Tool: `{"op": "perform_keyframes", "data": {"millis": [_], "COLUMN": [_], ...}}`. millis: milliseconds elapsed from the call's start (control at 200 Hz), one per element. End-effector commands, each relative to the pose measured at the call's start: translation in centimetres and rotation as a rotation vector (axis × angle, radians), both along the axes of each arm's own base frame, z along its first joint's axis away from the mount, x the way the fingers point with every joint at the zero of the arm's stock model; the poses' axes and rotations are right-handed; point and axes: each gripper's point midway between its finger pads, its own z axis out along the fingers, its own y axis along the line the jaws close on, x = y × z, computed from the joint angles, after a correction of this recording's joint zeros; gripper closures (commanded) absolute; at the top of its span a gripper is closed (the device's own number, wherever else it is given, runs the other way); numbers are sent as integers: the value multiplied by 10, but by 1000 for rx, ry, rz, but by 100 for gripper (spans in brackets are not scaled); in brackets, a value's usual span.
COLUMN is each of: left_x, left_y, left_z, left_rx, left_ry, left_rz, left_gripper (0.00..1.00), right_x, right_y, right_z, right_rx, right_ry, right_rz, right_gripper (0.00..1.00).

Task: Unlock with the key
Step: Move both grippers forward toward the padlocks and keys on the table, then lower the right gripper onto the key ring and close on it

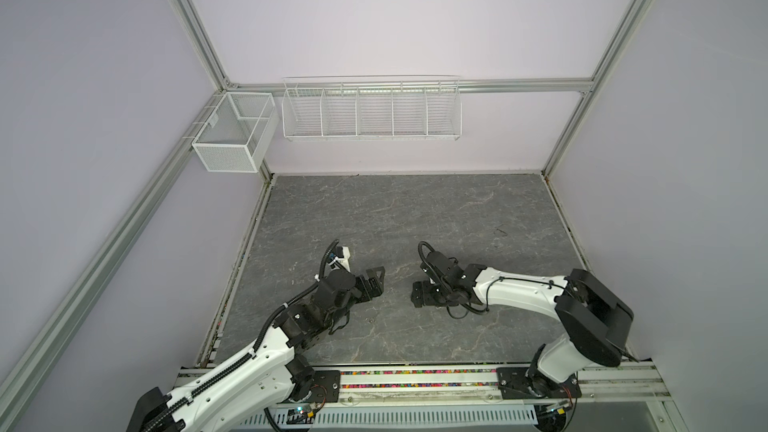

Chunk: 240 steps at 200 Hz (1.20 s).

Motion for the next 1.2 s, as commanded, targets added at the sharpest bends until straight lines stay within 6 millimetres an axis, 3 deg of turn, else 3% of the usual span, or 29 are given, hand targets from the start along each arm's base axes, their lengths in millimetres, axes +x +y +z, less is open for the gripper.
{"op": "perform_keyframes", "data": {"millis": [0, 175, 340, 415, 565, 895, 1195], "left_x": [-2, -4, -4, -5, -4, -4, -4], "left_y": [4, 0, -8, -14, -24, -41, -48], "left_z": [2, 7, 10, 10, 11, 13, 8], "left_rx": [9, 6, -12, -27, -50, -66, -61], "left_ry": [7, 15, 23, 31, 34, 24, 32], "left_rz": [14, -8, -41, -57, -76, -104, -112], "left_gripper": [1, 1, 1, 1, 1, 1, 1], "right_x": [0, -3, -8, -13, -13, -11, -5], "right_y": [2, -18, -50, -67, -83, -70, -56], "right_z": [6, 27, 31, 25, 22, 11, 0], "right_rx": [-23, -58, -107, -125, -150, -120, -100], "right_ry": [-8, -49, -31, -6, 4, 22, 36], "right_rz": [22, 24, 2, -10, 6, 103, 127], "right_gripper": [11, 9, 0, 8, 24, 53, 60]}}
